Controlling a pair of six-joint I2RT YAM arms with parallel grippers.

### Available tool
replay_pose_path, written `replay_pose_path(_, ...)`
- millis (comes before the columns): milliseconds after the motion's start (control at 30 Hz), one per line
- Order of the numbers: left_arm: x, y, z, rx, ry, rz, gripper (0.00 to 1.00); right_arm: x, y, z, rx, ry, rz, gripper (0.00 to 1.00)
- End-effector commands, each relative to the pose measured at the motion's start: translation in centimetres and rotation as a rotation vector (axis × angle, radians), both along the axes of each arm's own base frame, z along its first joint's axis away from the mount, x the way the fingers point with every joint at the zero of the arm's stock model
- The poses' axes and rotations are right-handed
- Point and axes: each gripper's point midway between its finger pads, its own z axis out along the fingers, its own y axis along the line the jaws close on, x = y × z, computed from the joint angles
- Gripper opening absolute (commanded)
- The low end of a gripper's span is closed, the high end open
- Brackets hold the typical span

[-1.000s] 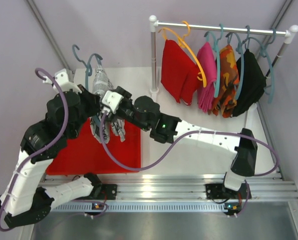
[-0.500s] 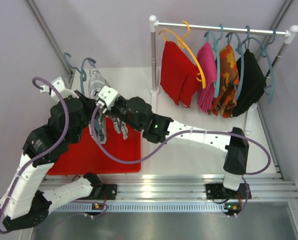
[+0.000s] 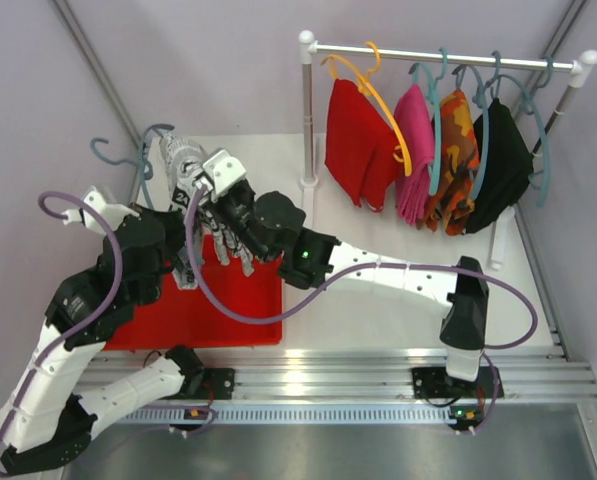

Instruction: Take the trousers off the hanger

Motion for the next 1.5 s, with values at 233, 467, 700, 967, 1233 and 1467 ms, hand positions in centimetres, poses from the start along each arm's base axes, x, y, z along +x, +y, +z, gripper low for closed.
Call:
replay_pose_path(233,-1.5,2.6,-4.1,-0.002,0.073,0.122,0.00,-0.8,-8.2,16.7,0.623,-0.106,-0.117,0.00)
replay_pose_path(467,-2.5,3.3,-6.8,-0.009,0.121,0.151,0.00,-1.1,-9.8,19.3,0.680,-0.130,-0.128,0.00)
replay_pose_path(700,-3.9,6.1,-6.9,0.145,0.152,0.191,0.00,-0.7,-10.2,17.9,0.615,-0.113,-0.168,0.00)
replay_pose_path(967,-5.1,8.0,-4.0,0.305,0.142,0.147,0.00,-1.6,-9.5,14.5,0.470,-0.132,-0.109,0.00)
replay_pose_path(1233,-5.1,7.2,1.2,0.348,0.060,0.018,0.00,-2.4,-9.1,9.7,0.310,-0.135,-0.055,0.00)
replay_pose_path(1467,-4.6,4.5,0.5,0.364,0.084,-0.132,0.00,-2.0,-7.4,5.2,0.182,-0.210,-0.067,0.00)
